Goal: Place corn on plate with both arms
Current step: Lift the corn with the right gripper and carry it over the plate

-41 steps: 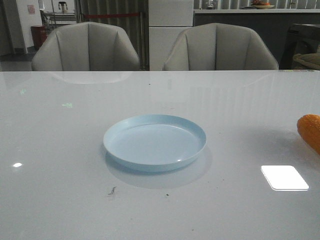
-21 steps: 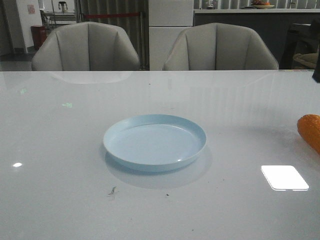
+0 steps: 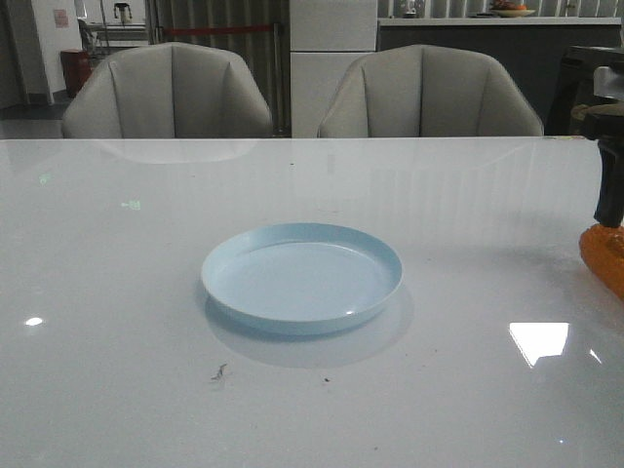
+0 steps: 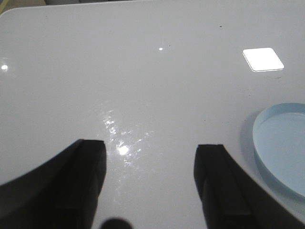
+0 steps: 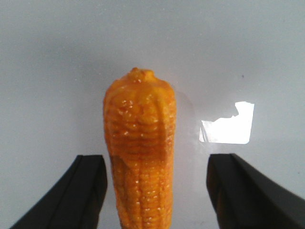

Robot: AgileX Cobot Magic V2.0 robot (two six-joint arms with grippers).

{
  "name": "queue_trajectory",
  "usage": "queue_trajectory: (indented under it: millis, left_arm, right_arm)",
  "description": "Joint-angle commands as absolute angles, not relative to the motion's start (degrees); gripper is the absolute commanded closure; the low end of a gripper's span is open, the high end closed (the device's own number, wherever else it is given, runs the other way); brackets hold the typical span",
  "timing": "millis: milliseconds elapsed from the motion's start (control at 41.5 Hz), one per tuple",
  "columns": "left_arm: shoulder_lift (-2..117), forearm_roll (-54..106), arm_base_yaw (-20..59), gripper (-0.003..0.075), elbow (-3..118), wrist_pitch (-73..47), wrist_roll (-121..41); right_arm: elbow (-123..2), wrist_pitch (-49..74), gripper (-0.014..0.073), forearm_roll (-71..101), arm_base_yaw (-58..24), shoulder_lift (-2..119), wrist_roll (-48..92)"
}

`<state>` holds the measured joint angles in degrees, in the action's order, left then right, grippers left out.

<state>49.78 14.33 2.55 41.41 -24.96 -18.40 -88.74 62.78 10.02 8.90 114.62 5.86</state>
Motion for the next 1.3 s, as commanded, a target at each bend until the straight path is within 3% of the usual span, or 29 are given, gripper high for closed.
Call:
queue_trajectory:
  millis: [0, 434, 531, 676, 820, 1062, 1279]
  left_arm:
    - [49.1, 15.2, 3.0, 0.0265, 43.1, -19.8, -18.2]
    - [49.1, 14.8, 3.0, 0.0265, 43.1, -19.7, -18.2]
    - [49.1, 14.5, 3.0, 0.0265, 43.1, -19.7, -18.2]
    - [49.1, 14.2, 3.0, 0.0265, 43.1, -19.7, -18.2]
    - [49.1, 13.5, 3.0, 0.0265, 43.1, -19.7, -18.2]
    - [49.1, 13.2, 3.0, 0.0265, 43.1, -19.0, -18.2]
    - [49.1, 13.2, 3.0, 0.0265, 43.1, -17.8, -18.2]
  right_arm:
    - [-90.6, 63.3, 0.0043, 10.4, 9.1, 113.1, 6.7]
    - [-90.6, 62.5, 0.0046, 10.4, 7.5, 116.3, 6.8]
    - [-90.6, 63.2, 0.0083, 10.4, 7.5, 116.8, 6.8]
    - [-90.6, 63.8, 0.0275, 10.3, 7.5, 117.7, 6.8]
    - [-91.3, 65.1, 0.0555, 10.7, 7.5, 117.8, 6.8]
    - [-100.6, 71.5, 0.0528, 19.3, 6.8, 117.8, 9.2]
    - [-112.2, 74.8, 0.0528, 22.7, 0.2, 117.8, 9.7]
